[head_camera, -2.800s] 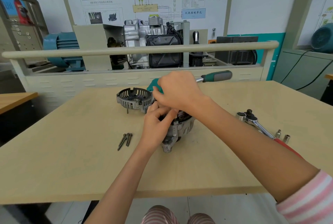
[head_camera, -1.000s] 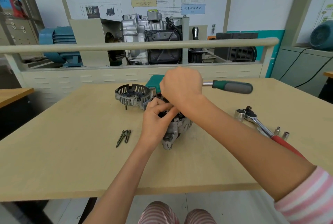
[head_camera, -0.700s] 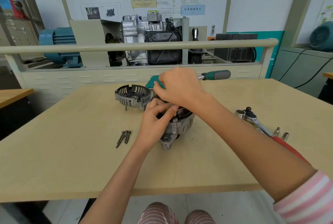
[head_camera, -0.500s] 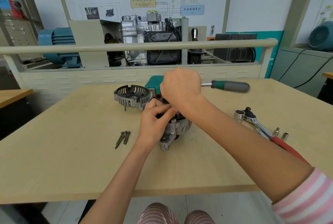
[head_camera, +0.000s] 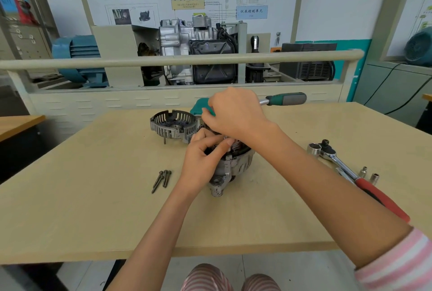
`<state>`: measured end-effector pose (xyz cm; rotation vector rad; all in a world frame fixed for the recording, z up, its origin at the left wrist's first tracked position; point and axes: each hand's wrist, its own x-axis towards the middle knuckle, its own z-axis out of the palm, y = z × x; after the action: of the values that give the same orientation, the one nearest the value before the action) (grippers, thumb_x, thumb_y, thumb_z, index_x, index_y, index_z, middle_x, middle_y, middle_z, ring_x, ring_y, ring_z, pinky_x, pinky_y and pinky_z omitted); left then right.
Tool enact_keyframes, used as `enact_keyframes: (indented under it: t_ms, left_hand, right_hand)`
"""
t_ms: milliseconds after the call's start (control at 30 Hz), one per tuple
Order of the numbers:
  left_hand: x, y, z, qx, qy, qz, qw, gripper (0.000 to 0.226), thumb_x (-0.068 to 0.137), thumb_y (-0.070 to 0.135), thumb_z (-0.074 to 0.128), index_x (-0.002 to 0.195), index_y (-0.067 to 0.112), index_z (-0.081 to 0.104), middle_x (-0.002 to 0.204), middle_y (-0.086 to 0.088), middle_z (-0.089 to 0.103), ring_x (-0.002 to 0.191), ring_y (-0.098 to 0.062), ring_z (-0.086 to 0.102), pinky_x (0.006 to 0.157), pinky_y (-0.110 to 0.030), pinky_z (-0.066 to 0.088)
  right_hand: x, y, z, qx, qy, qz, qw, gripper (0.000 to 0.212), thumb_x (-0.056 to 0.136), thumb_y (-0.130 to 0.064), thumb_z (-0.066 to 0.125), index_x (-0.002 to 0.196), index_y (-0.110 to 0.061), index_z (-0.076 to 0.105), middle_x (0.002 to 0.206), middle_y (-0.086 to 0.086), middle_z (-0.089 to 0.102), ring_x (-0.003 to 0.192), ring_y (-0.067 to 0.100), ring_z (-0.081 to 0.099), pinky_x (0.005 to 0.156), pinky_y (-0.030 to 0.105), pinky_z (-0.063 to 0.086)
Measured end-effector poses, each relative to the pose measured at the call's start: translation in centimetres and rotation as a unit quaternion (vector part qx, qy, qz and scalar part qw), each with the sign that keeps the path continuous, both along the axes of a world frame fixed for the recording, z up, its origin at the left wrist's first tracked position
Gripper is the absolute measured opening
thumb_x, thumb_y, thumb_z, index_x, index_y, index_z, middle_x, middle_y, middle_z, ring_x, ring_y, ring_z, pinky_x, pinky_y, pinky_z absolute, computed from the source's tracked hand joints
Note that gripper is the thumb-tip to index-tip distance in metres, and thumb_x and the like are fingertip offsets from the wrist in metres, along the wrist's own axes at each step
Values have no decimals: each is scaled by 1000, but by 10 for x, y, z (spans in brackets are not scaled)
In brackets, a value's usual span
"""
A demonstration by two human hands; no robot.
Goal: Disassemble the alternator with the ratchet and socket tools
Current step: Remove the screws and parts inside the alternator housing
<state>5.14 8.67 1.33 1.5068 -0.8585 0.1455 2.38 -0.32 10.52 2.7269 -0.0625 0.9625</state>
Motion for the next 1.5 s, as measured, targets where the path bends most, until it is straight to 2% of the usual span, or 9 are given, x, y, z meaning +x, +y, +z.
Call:
enact_keyframes:
  t_ms: [100,200,300,533,733,1000,1233,1400,1500]
  left_hand:
    - [1,-2,-1,-10,0,11,1000,19,83,13,67,80,32,70,72,4,44,83,-16,45,86,-30,38]
    - [0,-4,-1,-10,11,18,1000,19,82,11,68,78,30,70,70,5,41,80,-15,42,81,-27,37]
    - [-1,-4,0,-9,15,21,1000,19,83,9,68,77,27,70,70,6,41,78,-13,41,79,-25,35]
    - [-1,2,1,23,14,-1,1000,17,86,18,65,81,33,69,95,-11,57,102,-14,49,91,-20,38]
    - [2,0,-1,11,-3,7,1000,10,82,25,67,82,34,70,74,4,43,81,-10,45,81,-22,37]
    - [-1,-3,0,6,9,26,1000,25,82,10,69,72,33,68,70,6,42,76,-10,42,77,-22,36]
    - [-2,4,6,49,24,-8,998,17,88,20,62,78,31,70,97,-16,56,102,-19,51,94,-30,40]
    - [2,4,5,29,26,-16,999,14,84,21,67,74,29,71,77,-3,47,81,-8,47,79,-18,37]
    - [4,2,4,12,32,-7,999,7,81,19,70,80,25,73,75,0,45,77,-6,46,78,-15,37]
  right_hand:
    - [1,0,-2,6,0,-24,1000,25,93,-29,43,71,-18,46,54,-4,28,59,19,40,43,25,15]
    - [5,3,-4,35,-6,-126,991,35,91,-19,48,59,-15,35,55,-2,30,47,15,32,43,24,15]
    - [6,8,-3,44,-5,-151,987,39,91,-17,49,56,-16,31,55,-2,31,45,14,27,43,24,17]
    - [3,2,-2,-10,-2,-21,1000,33,92,-31,44,62,-16,41,53,-4,32,47,16,34,44,24,15]
    - [2,-13,6,26,57,67,996,43,92,-35,44,53,-18,33,52,-4,37,57,19,40,45,25,17]
    - [10,10,-4,26,-14,-152,988,39,89,-16,48,55,-16,31,53,-1,31,43,14,27,42,23,16]
    - [9,1,0,-12,0,-34,999,39,92,-28,44,56,-16,32,53,-3,32,45,13,28,43,24,16]
    - [5,-11,7,30,58,96,993,45,91,-32,45,51,-20,29,48,-6,35,45,9,29,45,27,21]
    - [4,-9,5,23,49,69,996,44,92,-32,43,52,-20,30,49,-5,35,45,8,29,44,26,19]
